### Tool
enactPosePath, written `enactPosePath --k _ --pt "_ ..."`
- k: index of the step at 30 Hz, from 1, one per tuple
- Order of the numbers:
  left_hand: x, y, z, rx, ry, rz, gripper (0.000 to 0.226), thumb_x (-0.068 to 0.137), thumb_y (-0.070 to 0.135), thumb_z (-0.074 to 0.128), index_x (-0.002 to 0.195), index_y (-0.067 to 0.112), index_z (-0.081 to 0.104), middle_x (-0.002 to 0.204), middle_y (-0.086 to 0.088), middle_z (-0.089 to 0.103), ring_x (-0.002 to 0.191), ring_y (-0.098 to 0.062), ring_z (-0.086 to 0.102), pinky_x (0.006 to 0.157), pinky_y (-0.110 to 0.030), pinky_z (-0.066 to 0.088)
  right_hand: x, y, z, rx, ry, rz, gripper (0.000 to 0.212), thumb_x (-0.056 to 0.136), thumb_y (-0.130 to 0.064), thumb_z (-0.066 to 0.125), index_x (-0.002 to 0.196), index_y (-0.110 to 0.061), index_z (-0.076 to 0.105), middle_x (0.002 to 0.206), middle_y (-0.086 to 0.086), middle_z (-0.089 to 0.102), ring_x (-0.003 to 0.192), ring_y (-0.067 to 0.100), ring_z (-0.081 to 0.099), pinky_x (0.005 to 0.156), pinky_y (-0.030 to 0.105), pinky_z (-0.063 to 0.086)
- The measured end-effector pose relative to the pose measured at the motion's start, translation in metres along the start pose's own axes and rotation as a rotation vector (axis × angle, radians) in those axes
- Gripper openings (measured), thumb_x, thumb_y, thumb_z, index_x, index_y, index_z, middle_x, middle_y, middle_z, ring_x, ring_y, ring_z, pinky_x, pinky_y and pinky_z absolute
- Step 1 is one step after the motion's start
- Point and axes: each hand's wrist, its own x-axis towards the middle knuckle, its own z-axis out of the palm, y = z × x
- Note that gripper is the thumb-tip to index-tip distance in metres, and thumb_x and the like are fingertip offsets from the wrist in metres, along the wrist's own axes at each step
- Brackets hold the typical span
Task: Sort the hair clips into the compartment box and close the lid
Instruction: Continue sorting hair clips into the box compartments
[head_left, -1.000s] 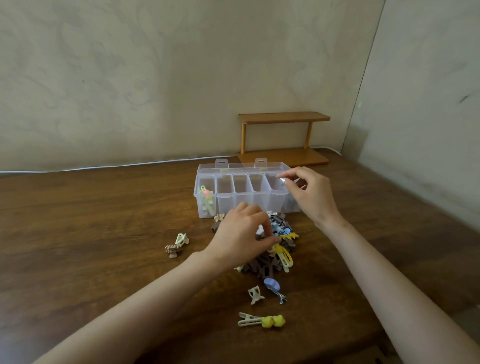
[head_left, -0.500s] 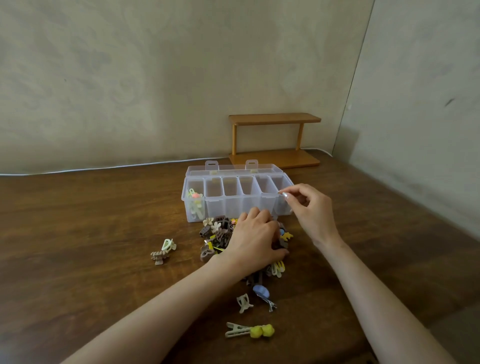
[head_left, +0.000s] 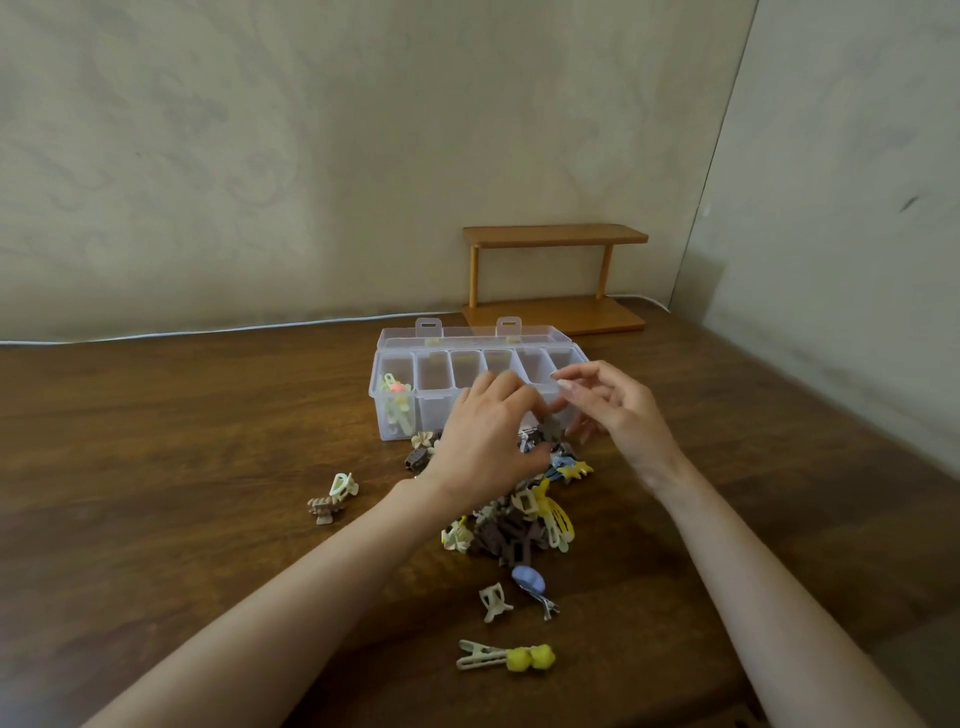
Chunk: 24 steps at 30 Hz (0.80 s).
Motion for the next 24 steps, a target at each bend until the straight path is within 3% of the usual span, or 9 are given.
enactPosePath --k 5,10,13,17,21,24 --pt "0.006 -0.004 -0.006 -0.072 0.083 0.038 0.024 0.074 0.019 0.069 0.098 0.014 0.063 0.099 -0.002 0.056 0.094 -0.017 0.044 0.077 -0.028 0.04 0.001 -0.001 0.001 0.117 -0.068 0.017 0.045 0.071 -0.023 0.071 0.111 -0.011 0.056 0.085 0.01 0.068 0.067 0.024 0.063 0.06 0.034 0.052" --pt "0.005 -0.004 -0.008 -0.129 0.116 0.014 0.024 0.081 0.018 0.067 0.104 0.016 0.06 0.101 0.002 0.054 0.09 -0.008 0.045 0.072 -0.018 0.04 0.001 0.0 0.0 0.155 0.025 -0.04 0.032 0.077 -0.008 0.069 0.106 -0.011 0.057 0.086 0.01 0.067 0.074 0.019 0.067 0.062 0.024 0.054" --pt "0.003 -0.006 -0.007 -0.169 0.121 -0.068 0.019 0.087 0.013 0.058 0.106 0.015 0.055 0.105 0.003 0.055 0.089 -0.008 0.052 0.075 -0.028 0.048 0.005 0.009 -0.006 0.037 0.304 -0.073 0.026 0.079 -0.004 0.07 0.101 -0.012 0.059 0.092 0.007 0.065 0.08 0.012 0.065 0.067 0.022 0.054" --pt "0.001 -0.013 -0.003 -0.146 0.087 -0.118 0.014 0.088 0.012 0.054 0.102 0.016 0.054 0.103 0.004 0.057 0.091 -0.008 0.05 0.077 -0.027 0.047 0.008 0.016 -0.011 -0.16 0.55 -0.133 0.019 0.082 -0.005 0.068 0.097 -0.014 0.06 0.092 0.001 0.063 0.083 0.01 0.061 0.073 0.019 0.053" --pt "0.0 -0.015 0.0 -0.119 0.038 -0.117 0.011 0.089 0.014 0.054 0.099 0.017 0.057 0.1 0.005 0.057 0.094 -0.01 0.051 0.076 -0.024 0.044 0.013 0.02 -0.009 -0.321 0.557 -0.205 0.017 0.084 -0.006 0.066 0.096 -0.017 0.06 0.093 -0.001 0.063 0.085 0.009 0.06 0.074 0.018 0.05" --pt "-0.001 -0.016 0.0 -0.119 0.041 -0.112 0.01 0.089 0.013 0.053 0.098 0.016 0.058 0.099 0.004 0.057 0.094 -0.011 0.051 0.077 -0.026 0.045 0.017 0.021 -0.01 -0.416 0.469 -0.193 0.025 0.085 -0.004 0.064 0.108 -0.014 0.064 0.104 -0.002 0.063 0.089 0.008 0.059 0.074 0.015 0.049"
